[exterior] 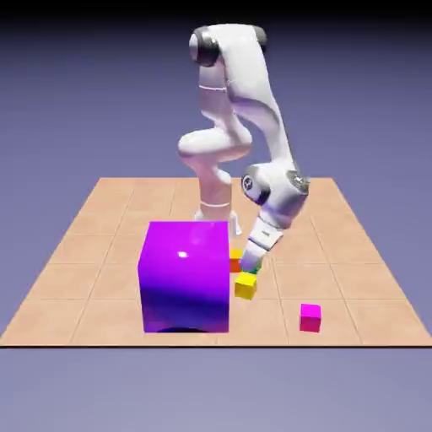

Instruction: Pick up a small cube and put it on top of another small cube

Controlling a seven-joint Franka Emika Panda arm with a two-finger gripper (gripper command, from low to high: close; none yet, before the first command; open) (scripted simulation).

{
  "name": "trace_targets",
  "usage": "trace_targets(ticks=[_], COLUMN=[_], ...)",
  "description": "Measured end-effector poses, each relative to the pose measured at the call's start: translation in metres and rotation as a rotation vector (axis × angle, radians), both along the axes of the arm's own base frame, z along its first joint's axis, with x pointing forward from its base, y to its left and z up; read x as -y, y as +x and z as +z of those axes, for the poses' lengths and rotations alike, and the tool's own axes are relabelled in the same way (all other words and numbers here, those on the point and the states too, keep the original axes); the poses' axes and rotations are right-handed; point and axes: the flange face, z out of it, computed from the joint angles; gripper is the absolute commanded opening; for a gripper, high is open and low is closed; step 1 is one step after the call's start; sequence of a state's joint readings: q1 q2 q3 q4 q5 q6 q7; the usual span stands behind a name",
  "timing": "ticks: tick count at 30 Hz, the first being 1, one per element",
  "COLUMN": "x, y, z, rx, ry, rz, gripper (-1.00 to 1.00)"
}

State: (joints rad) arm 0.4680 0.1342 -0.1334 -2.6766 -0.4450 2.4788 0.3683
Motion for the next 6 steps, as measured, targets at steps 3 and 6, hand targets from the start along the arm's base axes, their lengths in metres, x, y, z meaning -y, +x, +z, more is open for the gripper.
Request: trace_targets(ticks=[3, 6], x=[-0.004, -0.015], y=[0.003, 0.008], z=[0.013, 0.055], rx=[0.002, 0.002], ry=[-0.002, -0.002], rz=[0.000, 0.000], gripper=[1.00, 1.00])
